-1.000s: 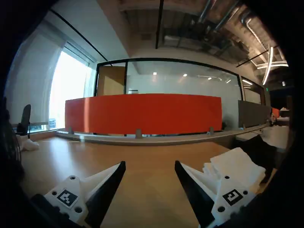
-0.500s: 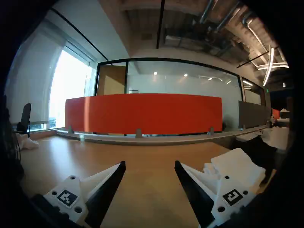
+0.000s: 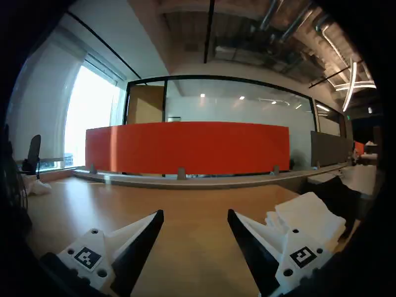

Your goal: Fold towel

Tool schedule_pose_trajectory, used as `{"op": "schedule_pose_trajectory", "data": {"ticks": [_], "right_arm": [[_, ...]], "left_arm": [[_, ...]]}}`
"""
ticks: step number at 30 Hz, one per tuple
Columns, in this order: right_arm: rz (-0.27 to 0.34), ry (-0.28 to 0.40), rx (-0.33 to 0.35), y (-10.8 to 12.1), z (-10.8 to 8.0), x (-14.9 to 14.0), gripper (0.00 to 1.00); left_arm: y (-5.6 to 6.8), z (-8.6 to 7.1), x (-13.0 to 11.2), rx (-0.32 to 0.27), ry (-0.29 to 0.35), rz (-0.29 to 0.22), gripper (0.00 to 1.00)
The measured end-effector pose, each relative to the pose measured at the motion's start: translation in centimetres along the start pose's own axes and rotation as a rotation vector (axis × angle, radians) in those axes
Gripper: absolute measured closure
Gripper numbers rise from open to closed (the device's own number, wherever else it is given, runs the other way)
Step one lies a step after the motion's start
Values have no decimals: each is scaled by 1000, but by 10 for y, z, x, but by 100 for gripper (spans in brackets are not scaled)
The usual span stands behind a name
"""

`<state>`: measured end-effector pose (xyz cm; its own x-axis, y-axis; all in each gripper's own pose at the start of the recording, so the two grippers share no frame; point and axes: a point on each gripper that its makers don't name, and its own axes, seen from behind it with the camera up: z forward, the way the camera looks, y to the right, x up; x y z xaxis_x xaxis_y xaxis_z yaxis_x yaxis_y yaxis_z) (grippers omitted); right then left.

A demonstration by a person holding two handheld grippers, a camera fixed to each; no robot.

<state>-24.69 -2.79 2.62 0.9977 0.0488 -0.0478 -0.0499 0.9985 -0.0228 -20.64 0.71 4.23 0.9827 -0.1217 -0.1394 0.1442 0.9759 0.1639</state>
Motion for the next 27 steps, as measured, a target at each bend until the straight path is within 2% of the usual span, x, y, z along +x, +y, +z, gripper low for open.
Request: {"op": "schedule_pose_trajectory", "data": {"ticks": [27], "right_arm": [[0,-1,4,0,1,-2,0]], "left_arm": [[0,1,1,0,0,0,3]]}}
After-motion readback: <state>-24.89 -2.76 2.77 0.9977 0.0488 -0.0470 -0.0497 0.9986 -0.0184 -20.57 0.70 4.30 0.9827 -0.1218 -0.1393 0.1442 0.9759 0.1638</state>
